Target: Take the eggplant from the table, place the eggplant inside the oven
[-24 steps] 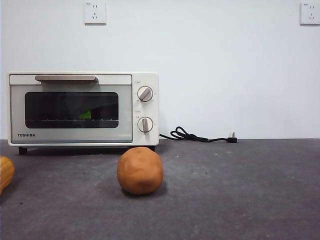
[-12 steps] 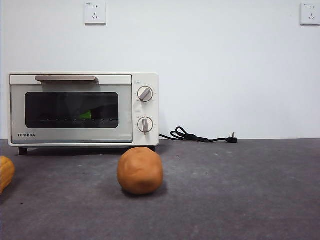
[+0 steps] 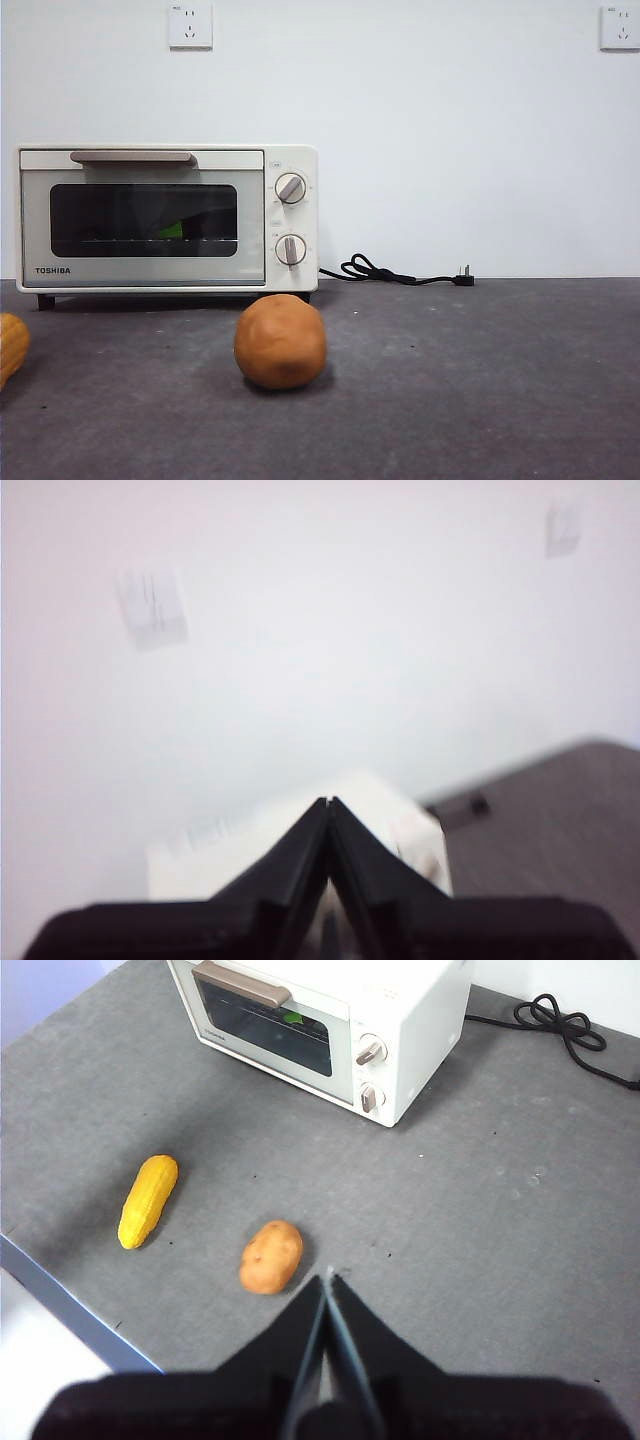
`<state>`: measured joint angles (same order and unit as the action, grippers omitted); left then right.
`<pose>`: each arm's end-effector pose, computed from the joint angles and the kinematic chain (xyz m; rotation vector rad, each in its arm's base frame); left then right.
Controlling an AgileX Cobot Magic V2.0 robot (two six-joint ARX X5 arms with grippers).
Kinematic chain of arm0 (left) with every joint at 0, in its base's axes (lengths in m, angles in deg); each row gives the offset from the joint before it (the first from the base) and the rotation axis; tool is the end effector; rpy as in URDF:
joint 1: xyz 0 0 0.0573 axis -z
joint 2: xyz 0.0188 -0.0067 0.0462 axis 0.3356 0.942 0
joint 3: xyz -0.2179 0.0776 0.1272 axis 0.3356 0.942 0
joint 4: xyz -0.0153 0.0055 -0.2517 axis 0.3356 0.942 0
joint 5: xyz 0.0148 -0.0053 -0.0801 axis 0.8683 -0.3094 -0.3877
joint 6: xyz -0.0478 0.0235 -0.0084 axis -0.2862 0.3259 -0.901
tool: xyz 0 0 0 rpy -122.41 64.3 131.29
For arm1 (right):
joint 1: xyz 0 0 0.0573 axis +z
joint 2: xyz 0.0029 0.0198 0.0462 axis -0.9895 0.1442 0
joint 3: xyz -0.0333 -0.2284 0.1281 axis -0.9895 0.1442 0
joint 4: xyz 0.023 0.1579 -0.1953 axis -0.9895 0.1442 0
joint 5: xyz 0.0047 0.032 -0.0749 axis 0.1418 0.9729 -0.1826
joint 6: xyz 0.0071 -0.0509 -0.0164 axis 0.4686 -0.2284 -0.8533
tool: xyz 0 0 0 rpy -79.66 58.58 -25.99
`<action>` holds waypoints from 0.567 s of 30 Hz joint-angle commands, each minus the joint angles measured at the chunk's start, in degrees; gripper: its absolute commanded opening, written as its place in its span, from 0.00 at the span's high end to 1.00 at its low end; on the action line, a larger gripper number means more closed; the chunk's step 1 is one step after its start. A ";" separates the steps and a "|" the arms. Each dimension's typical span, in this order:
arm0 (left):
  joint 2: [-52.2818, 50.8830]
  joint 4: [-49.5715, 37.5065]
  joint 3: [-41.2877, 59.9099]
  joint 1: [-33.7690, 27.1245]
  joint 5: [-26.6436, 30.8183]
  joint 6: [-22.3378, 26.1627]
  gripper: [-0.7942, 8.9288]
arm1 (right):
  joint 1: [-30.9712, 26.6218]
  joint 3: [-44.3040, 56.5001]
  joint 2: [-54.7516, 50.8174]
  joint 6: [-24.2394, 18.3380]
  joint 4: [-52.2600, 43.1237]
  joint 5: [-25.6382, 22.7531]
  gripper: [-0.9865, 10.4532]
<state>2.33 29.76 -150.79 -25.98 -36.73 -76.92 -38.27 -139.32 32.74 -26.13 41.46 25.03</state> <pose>0.0342 -0.0083 0.4557 0.1538 -0.1196 -0.3103 0.0855 0.0777 0.4888 -0.1799 0.6001 0.6282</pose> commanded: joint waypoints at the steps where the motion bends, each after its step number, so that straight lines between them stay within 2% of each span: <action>1: -3.85 -6.75 9.25 0.09 0.17 0.83 0.92 | 0.09 -0.07 0.02 -0.31 1.18 -0.26 0.91; 9: -14.62 -16.96 33.55 0.09 0.63 0.90 0.92 | 0.09 -0.07 0.02 -0.31 1.18 -0.26 0.91; 17: -22.86 -21.16 54.07 0.11 1.92 1.03 0.92 | 0.09 -0.07 0.37 -0.31 1.18 -0.44 0.91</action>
<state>-19.72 9.56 -98.16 -25.94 -35.16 -76.68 -38.27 -139.32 32.91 -26.13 41.46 24.74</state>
